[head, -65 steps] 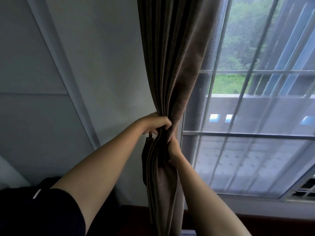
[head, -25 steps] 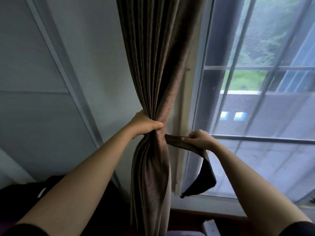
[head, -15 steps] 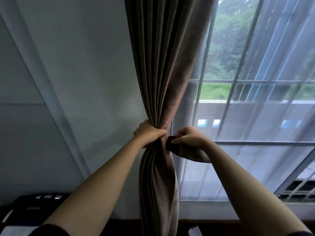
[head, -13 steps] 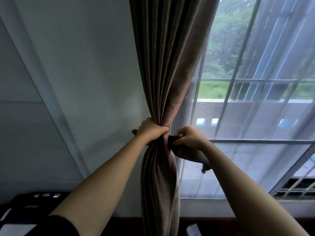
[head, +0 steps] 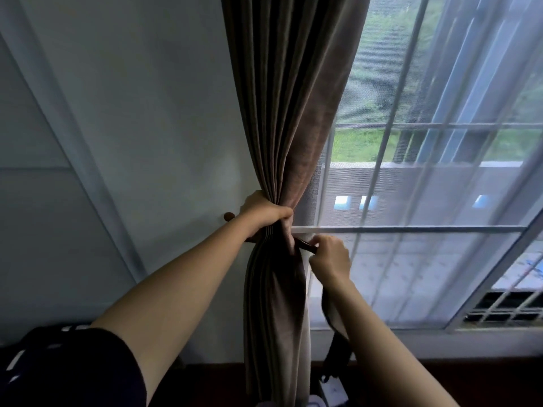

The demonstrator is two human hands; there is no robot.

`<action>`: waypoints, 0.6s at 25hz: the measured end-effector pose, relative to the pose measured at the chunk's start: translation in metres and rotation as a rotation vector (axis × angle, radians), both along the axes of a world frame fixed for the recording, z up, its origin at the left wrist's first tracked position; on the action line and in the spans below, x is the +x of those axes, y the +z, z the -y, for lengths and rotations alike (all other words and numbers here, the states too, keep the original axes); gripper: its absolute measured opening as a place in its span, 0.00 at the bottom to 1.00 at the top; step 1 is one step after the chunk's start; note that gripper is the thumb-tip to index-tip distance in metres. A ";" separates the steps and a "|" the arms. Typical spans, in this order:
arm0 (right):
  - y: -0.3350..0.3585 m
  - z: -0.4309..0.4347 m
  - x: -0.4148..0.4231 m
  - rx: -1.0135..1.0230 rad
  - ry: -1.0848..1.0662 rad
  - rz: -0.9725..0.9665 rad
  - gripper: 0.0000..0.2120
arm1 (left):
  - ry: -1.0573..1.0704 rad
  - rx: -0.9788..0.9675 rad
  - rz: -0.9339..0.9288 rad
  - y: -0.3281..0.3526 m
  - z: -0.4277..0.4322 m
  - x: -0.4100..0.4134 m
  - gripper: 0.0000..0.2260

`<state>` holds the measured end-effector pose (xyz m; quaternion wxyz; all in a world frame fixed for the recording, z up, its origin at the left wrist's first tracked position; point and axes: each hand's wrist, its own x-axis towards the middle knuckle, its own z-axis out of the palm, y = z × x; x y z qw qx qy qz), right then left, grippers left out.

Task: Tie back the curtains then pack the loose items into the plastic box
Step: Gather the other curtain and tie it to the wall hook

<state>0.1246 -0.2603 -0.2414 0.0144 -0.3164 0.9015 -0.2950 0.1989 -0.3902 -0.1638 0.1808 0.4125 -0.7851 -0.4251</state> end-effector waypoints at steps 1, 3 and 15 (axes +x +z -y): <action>-0.002 -0.004 -0.007 0.006 0.007 0.048 0.18 | 0.000 -0.007 0.000 0.000 0.000 0.002 0.29; 0.000 -0.008 -0.010 -0.008 0.069 0.158 0.17 | 0.015 -0.017 -0.007 0.000 0.000 0.004 0.30; -0.007 0.012 0.054 -0.430 0.158 0.421 0.15 | 0.027 0.000 0.018 -0.004 0.001 -0.001 0.29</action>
